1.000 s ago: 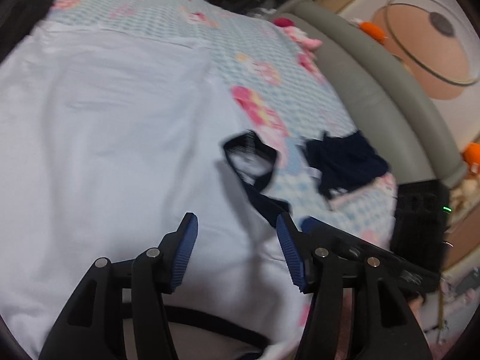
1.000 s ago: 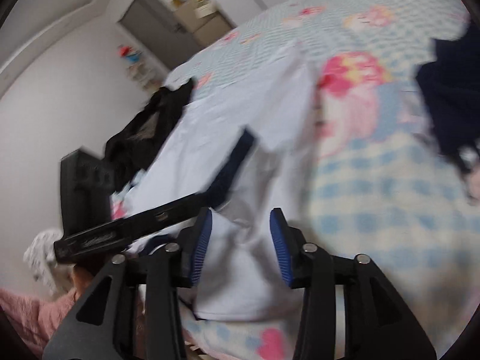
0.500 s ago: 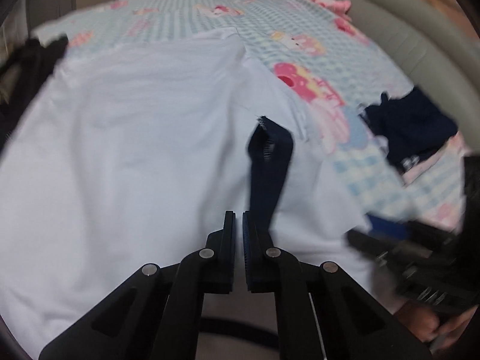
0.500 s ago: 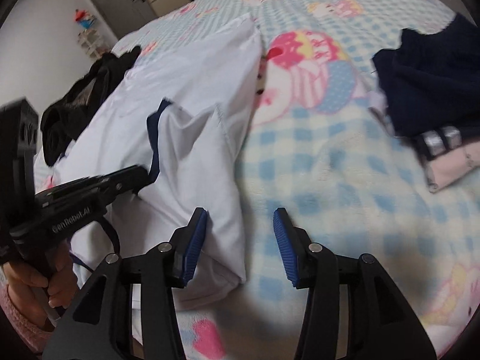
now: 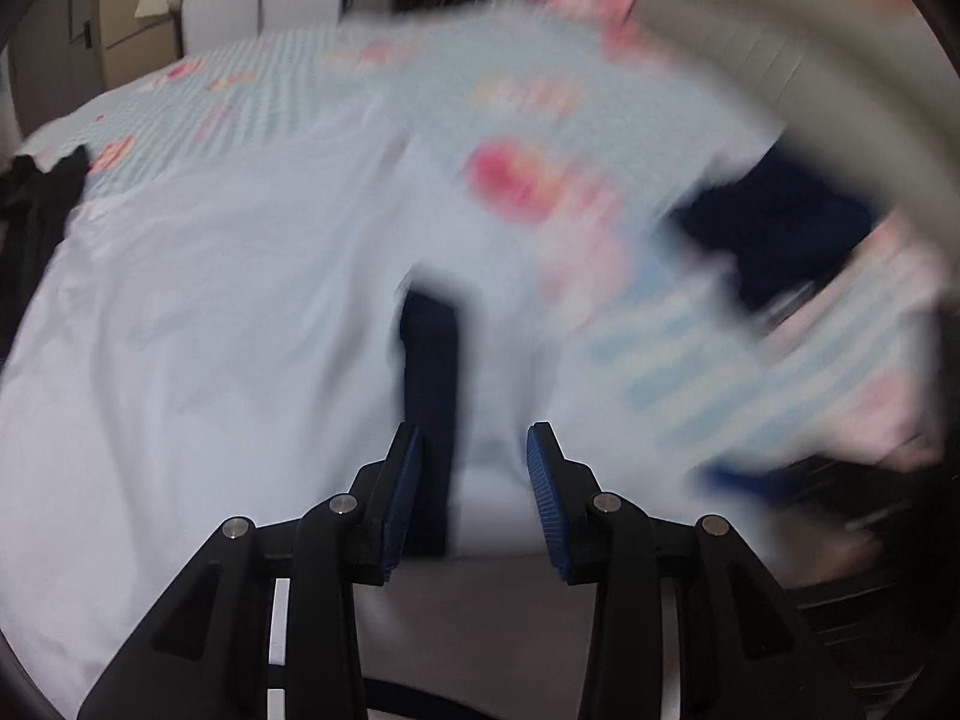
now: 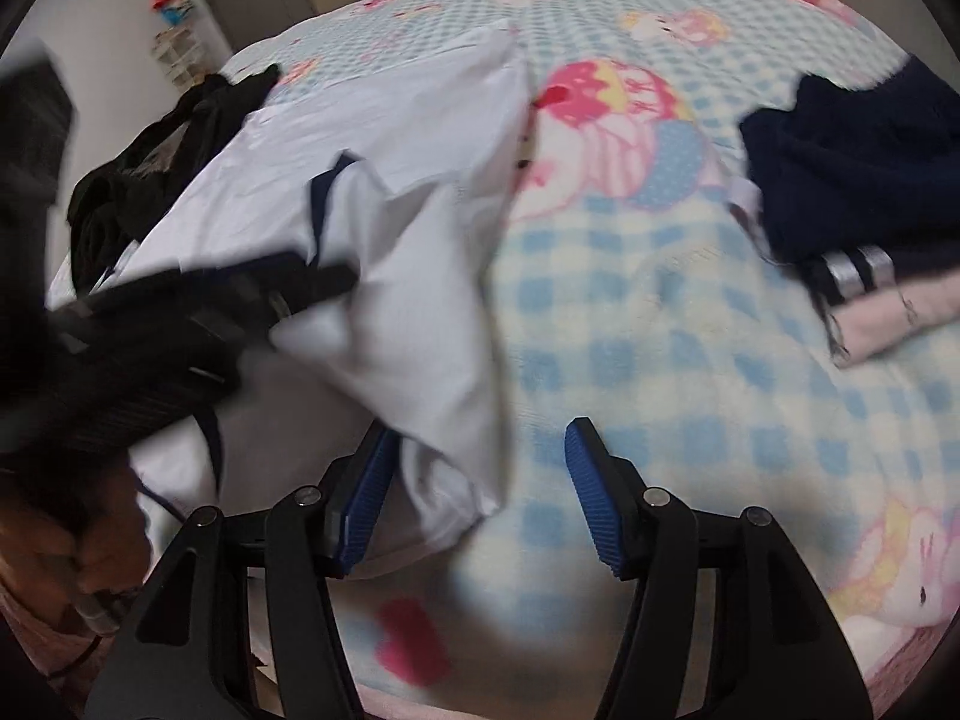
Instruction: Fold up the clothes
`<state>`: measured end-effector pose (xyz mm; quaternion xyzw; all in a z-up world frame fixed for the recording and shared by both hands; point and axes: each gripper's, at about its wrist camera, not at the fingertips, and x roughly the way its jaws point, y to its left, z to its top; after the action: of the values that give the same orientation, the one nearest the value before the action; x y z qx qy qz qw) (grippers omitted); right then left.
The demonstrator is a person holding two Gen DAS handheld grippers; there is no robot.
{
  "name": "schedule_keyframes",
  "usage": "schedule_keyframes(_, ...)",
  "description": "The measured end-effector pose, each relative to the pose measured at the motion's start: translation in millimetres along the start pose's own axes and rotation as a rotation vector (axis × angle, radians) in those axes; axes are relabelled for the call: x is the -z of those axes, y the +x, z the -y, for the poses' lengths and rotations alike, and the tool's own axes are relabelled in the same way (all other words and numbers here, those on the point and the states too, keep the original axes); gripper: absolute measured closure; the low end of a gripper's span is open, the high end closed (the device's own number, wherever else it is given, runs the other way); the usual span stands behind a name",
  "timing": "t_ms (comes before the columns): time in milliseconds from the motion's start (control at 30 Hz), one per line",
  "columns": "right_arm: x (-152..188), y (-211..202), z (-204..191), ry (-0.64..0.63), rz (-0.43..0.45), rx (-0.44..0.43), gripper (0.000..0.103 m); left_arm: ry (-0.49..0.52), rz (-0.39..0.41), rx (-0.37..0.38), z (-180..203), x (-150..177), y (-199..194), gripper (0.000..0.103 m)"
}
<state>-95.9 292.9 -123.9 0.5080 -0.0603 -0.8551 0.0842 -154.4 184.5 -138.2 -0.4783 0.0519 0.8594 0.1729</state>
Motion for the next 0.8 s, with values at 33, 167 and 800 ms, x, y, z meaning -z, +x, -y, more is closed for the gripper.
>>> schedule_keyframes(33,3.8,-2.0,3.4,0.014,-0.001,0.02,0.043,0.01,-0.047,-0.048,-0.2,2.7,8.6,0.063)
schedule_keyframes(167,11.0,-11.0,11.2,0.033,0.014,0.053,0.039,-0.013,-0.005,-0.044,-7.5,4.6,-13.3,0.063)
schedule_keyframes(800,-17.4,-23.8,37.3,0.179,0.133,-0.052,0.04,-0.067,0.094,0.009,-21.5,7.7,-38.5,0.053)
